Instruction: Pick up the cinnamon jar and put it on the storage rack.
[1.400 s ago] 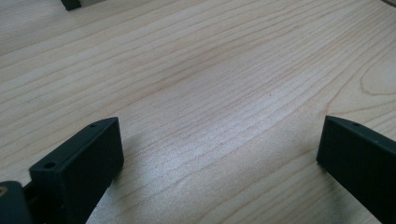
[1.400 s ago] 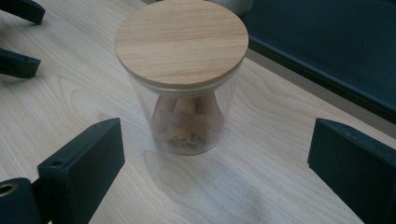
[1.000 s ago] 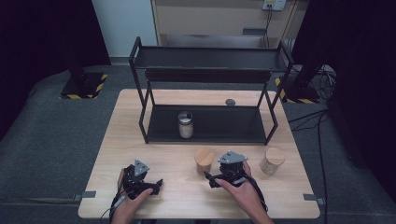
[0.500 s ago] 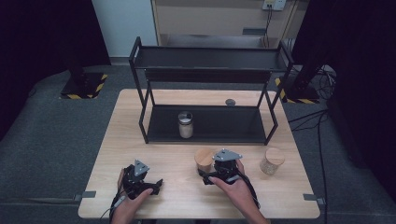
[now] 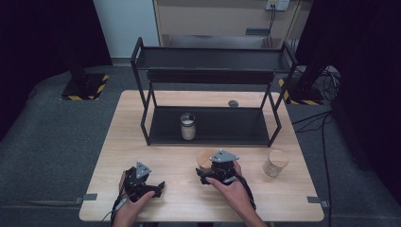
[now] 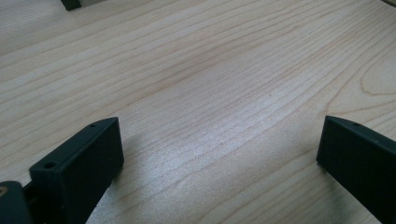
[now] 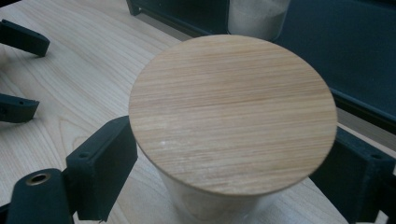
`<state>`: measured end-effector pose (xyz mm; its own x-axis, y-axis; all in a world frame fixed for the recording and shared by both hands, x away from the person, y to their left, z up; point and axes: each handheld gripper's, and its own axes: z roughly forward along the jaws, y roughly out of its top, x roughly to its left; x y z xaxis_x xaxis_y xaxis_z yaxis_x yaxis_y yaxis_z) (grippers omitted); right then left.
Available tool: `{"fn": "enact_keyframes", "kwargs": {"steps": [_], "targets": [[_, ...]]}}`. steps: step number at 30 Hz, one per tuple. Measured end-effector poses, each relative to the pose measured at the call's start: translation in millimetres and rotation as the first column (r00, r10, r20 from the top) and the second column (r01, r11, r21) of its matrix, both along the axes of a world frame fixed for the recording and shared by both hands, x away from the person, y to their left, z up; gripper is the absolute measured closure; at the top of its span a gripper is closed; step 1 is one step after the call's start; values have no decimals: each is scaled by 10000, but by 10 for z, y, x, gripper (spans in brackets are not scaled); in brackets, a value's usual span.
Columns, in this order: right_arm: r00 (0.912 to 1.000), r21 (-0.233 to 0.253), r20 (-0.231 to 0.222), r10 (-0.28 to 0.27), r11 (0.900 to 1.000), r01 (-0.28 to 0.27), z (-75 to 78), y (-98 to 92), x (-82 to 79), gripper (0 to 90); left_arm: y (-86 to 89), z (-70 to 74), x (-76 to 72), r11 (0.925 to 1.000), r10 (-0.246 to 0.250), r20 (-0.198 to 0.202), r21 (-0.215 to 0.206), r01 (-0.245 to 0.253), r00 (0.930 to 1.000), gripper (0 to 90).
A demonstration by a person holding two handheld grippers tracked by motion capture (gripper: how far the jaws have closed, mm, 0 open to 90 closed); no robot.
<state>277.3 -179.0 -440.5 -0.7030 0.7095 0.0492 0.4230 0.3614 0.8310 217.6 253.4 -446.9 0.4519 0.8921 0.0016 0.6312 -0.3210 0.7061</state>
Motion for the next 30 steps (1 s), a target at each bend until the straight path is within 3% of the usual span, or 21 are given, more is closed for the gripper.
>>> {"fn": "enact_keyframes", "kwargs": {"steps": [14,30], "targets": [[9992,-174,394,-117,9998,124,-25,50,-27,253,0,1,1,10000,-3,-2,2,3,10000,0],[9980,-333,613,-181,9992,201,197,-106,-103,254,0,0,0,10000,0,2,-2,0,10000,0]]}}
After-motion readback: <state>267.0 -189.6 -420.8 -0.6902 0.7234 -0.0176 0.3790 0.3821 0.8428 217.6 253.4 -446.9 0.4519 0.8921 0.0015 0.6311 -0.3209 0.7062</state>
